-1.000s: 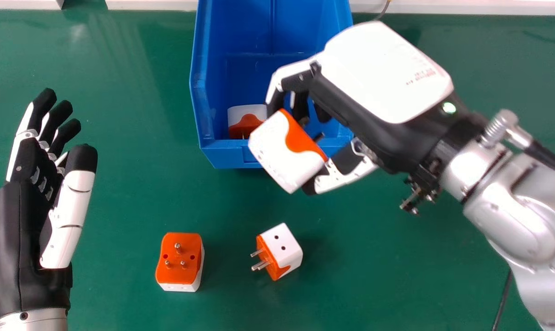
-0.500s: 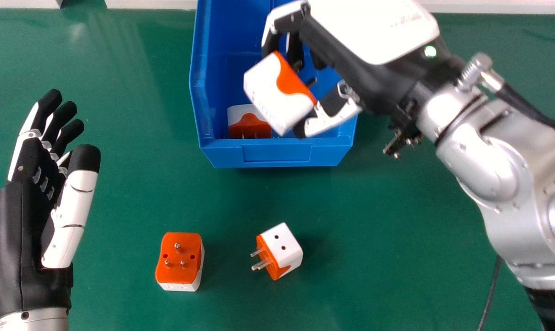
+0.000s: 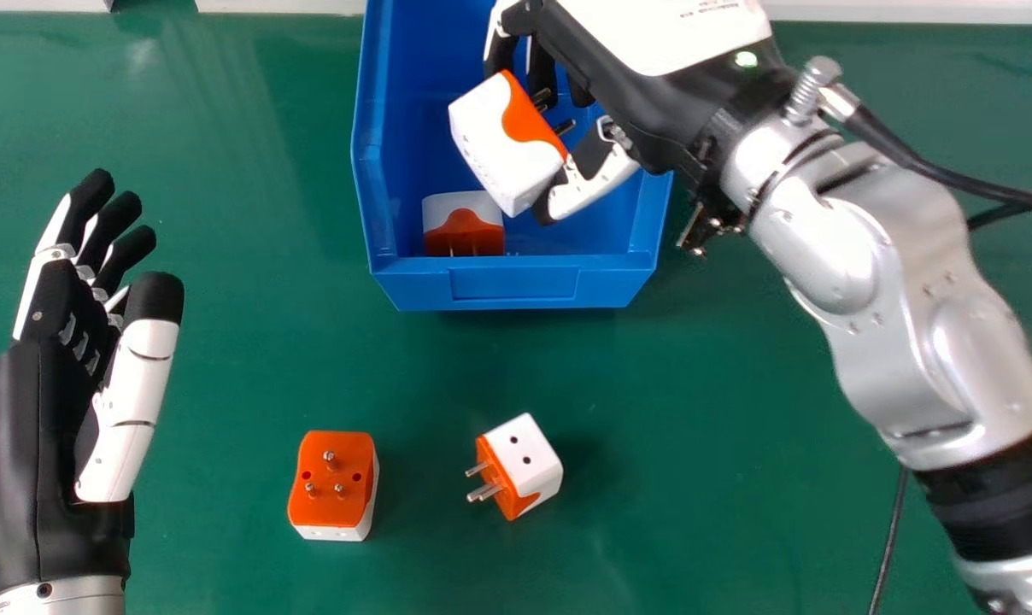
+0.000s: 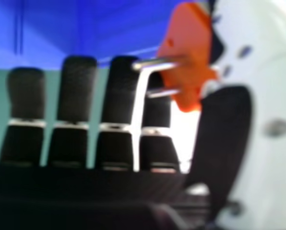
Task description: Pick all objects and put in blue box
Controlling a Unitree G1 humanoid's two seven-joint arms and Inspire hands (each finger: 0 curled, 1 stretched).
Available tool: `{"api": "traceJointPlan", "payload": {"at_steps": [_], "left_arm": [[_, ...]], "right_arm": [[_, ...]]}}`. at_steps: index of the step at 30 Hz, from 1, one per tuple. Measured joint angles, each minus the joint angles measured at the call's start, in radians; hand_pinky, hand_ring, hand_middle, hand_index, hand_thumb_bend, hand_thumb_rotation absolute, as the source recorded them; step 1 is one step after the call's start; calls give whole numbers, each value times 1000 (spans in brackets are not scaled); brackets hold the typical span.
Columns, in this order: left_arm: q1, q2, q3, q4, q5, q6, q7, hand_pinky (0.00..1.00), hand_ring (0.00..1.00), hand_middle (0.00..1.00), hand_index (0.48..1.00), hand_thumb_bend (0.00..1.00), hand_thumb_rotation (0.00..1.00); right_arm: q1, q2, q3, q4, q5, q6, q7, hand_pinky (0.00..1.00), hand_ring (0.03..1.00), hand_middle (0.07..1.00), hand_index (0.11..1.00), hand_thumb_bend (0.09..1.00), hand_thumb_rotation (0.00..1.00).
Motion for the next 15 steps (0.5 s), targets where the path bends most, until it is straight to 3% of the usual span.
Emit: {"api": "traceJointPlan", "payload": {"at_steps": [9,15], "left_arm": [[0,3,3,-2,1,0,-2,808,872,899,914,672,771],[0,4,4,-2,0,-1,-2,807,871,899,915,675,771]], "right_arm": [[-103,63,82,229,-19,2,-122,270,381,479,531,506,0],[-165,101,128,344,-40,52,-119,266,383,493,523,507,0]]}}
